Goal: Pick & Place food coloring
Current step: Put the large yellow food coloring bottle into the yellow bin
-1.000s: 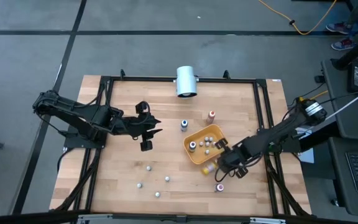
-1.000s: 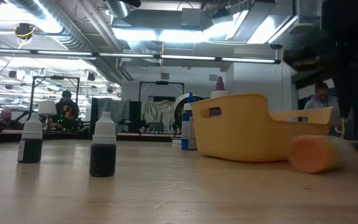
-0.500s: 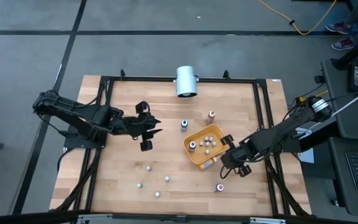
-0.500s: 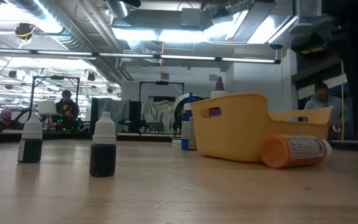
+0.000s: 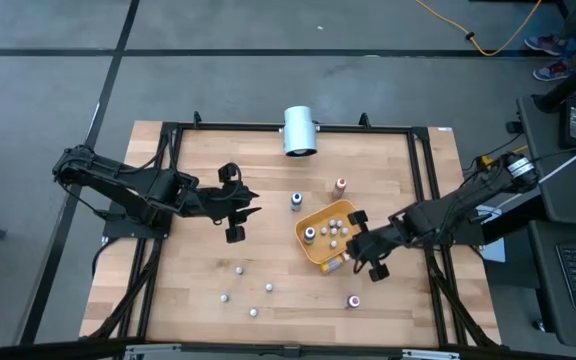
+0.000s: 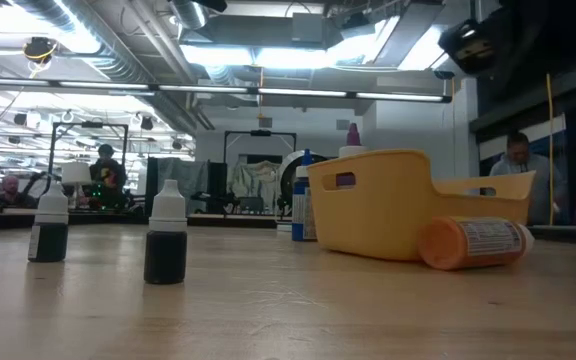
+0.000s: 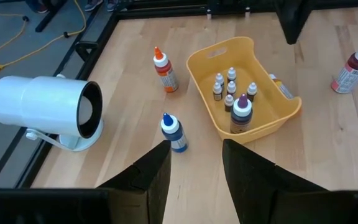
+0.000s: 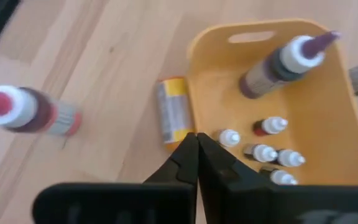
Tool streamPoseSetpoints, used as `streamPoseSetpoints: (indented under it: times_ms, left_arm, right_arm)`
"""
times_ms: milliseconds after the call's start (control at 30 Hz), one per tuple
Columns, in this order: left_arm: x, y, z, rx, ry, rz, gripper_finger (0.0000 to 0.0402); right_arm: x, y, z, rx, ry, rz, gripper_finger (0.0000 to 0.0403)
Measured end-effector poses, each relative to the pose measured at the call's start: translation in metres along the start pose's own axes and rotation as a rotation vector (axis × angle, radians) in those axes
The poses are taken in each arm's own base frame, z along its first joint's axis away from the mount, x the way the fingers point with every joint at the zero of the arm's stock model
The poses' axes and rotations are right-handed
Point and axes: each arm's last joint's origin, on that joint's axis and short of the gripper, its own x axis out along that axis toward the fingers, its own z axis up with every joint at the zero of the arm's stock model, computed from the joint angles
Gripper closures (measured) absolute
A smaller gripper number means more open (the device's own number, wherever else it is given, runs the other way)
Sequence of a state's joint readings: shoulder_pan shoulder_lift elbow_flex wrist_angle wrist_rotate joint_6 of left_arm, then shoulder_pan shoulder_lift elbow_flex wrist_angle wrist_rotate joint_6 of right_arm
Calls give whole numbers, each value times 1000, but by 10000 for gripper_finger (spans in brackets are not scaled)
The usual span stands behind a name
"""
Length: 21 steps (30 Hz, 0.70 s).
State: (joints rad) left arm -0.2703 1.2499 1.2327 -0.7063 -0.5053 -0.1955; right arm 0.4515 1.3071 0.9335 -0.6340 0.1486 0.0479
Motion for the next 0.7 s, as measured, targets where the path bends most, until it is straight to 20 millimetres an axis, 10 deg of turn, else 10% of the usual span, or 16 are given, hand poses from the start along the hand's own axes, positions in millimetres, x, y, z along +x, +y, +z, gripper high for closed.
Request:
streamPoseSetpoints:
  times_ms: [700]
  left_arm:
    - [0,2,0,-57,-18,82,261]
  right_arm:
    - [3,-38,3,-133,-36,3,398]
